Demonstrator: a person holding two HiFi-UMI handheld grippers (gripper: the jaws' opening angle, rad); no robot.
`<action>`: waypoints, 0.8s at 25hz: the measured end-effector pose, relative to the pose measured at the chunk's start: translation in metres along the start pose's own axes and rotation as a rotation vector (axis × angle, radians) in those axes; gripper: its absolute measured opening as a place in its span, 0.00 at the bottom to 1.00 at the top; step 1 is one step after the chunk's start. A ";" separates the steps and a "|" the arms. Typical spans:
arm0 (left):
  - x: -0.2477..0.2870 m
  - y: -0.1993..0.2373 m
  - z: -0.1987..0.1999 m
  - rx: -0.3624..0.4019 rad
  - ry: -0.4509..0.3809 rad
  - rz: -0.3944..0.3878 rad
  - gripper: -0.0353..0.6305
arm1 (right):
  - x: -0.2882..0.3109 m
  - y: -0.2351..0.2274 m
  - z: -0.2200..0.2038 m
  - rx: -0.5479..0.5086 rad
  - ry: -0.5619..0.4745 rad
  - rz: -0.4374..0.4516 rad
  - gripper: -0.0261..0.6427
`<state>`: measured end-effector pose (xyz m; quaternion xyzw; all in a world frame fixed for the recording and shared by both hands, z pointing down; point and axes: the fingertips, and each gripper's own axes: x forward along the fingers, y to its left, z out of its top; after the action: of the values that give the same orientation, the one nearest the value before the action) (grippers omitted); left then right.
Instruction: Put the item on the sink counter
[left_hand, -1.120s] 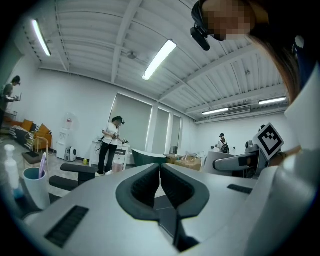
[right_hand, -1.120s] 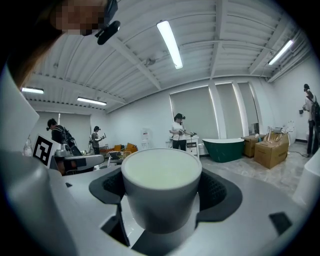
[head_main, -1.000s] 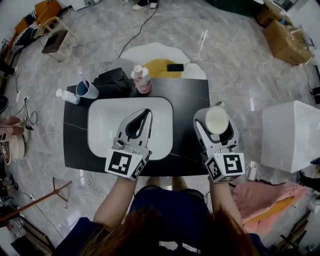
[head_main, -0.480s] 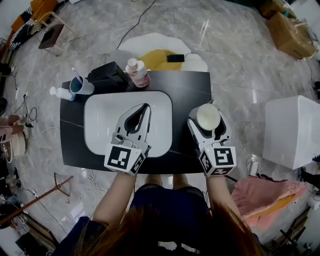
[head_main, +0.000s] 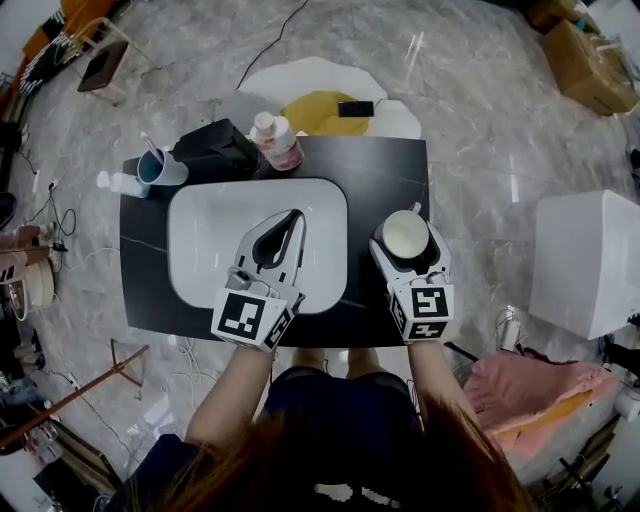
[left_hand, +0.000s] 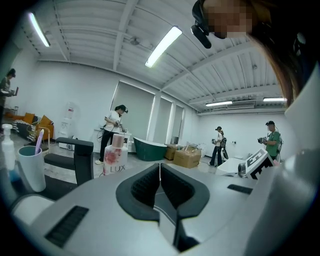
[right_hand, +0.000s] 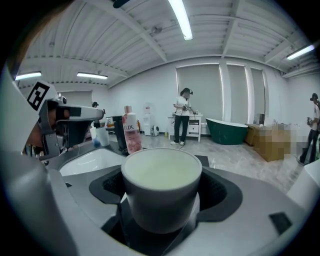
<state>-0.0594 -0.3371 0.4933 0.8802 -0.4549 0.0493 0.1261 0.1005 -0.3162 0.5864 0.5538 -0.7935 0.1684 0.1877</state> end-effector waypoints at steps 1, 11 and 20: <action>0.000 -0.001 -0.001 -0.004 0.003 -0.002 0.09 | 0.001 0.000 -0.004 -0.003 0.008 -0.001 0.69; 0.003 -0.013 0.000 -0.010 -0.010 -0.025 0.09 | 0.010 0.002 -0.034 -0.033 0.086 0.012 0.69; -0.003 -0.014 0.002 -0.008 -0.019 -0.010 0.09 | 0.014 0.006 -0.038 -0.058 0.108 0.039 0.69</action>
<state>-0.0497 -0.3278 0.4888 0.8823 -0.4521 0.0384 0.1256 0.0947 -0.3081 0.6259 0.5225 -0.7976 0.1784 0.2428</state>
